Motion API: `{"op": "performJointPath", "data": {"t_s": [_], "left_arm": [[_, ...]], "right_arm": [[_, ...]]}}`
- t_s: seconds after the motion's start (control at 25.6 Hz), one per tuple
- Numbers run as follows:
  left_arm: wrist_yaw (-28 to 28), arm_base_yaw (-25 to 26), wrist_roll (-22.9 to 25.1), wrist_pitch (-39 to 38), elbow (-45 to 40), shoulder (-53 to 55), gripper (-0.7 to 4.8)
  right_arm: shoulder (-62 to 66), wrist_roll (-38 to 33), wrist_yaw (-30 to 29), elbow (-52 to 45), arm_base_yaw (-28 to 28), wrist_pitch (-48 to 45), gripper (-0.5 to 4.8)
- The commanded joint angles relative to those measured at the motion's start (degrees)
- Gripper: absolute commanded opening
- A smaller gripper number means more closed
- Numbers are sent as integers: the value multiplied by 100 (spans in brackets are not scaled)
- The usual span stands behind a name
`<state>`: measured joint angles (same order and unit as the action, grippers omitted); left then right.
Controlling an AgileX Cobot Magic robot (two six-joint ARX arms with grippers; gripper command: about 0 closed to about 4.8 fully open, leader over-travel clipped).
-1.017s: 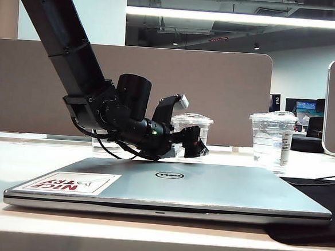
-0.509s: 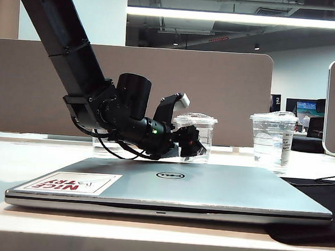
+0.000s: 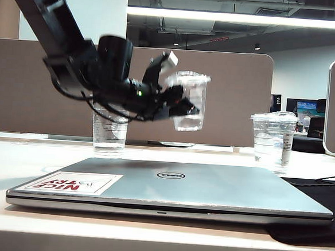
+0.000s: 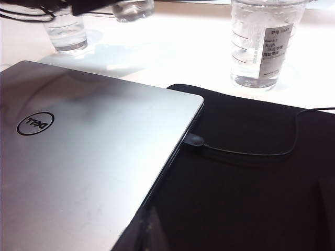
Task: Pick up the coffee cup on the middle and place it on the left side of the laptop.
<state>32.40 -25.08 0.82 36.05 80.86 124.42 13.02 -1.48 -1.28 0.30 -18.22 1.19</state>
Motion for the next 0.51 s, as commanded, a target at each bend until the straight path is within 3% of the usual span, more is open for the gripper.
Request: {"op": "performJointPath", "data": {"t_s": [0.04,0.31,0.51], "left_arm": [[131,-15,201,140,-531,-549,300],[70,168,-177,1434,-2479,-1818,300],[-640,750,-125,1550,-4120,-3359,299]], "right_arm": [[-48,2,7,-22,-4,-98,-5],[-153,0,4,-22,-4,-98,-5],[-195,0,4,-22,-4,-98,-5]]}}
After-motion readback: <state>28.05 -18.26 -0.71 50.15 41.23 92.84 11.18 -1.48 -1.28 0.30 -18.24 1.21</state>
